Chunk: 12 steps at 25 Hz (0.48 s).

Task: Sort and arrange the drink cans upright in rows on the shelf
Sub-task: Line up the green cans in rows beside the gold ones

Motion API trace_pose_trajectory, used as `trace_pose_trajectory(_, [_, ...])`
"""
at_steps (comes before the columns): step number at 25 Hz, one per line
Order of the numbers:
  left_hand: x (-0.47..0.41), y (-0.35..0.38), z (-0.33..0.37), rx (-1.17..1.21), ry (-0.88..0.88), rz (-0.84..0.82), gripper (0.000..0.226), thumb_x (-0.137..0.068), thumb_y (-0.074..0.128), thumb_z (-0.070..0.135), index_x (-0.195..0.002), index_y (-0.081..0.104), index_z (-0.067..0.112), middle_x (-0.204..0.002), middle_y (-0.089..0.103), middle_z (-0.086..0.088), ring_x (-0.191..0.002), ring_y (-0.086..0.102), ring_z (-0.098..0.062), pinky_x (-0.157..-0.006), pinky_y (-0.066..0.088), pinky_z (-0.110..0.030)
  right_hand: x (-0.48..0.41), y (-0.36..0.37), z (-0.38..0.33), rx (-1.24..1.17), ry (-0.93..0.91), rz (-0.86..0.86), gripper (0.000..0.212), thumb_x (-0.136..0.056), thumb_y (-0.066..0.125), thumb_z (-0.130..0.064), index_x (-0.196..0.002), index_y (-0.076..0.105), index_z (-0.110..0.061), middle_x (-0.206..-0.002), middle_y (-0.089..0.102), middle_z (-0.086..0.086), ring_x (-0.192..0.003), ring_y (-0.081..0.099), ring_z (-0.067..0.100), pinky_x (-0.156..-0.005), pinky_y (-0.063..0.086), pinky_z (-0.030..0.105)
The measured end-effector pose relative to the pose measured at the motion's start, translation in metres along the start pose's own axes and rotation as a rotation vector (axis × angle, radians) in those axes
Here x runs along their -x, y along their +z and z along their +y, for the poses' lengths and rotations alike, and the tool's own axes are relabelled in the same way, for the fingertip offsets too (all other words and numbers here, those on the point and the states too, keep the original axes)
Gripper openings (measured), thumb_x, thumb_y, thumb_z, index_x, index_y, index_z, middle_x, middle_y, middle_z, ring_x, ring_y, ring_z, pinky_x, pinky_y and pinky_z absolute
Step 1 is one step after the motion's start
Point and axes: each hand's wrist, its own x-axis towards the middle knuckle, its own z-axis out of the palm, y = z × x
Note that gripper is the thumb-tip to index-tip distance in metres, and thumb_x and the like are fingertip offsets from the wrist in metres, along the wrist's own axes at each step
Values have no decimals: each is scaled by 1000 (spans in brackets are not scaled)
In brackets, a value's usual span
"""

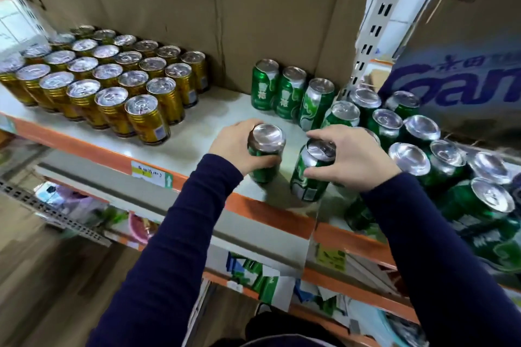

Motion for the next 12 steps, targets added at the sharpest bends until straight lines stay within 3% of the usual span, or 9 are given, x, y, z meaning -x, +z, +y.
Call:
trace_pose_trajectory(5, [-26, -26, -41, 26, -58, 79, 70, -65, 83, 38, -123, 54, 12, -116, 63, -5, -103, 58, -22, -91, 48, -35, -49, 9, -12, -22, -38, 34, 73, -67, 82, -34, -131, 55, -10, -121, 60, 9, -114, 53, 23, -95, 39, 31])
trace_pose_trajectory(8, [-35, -25, -57, 147, -44, 87, 70, -62, 84, 40, -120, 54, 16, -115, 62, -1, -102, 58, -15, -89, 48, -27, -70, 20, -22, -39, 7, 56, 76, -68, 81, -31, -135, 51, -11, -128, 57, 8, -119, 51, 21, -96, 35, 24])
trace_pose_trajectory(10, [-33, -16, -64, 287, -53, 30, 68, -55, 87, 34, -112, 52, 23, -106, 61, 6, -96, 57, -9, -84, 46, -18, -79, 29, -27, -74, 81, 102, 78, -69, 81, -30, -138, 48, -12, -135, 53, 6, -123, 48, 19, -96, 31, 18])
trace_pose_trajectory(12, [-29, -4, -76, 386, -57, -90, 76, -48, 85, 29, -114, 46, 28, -107, 59, 6, -99, 56, -9, -86, 46, -21, -82, 34, -31, -114, 170, 144, 79, -68, 81, -31, -138, 48, -13, -135, 51, 4, -123, 47, 17, -93, 28, 14])
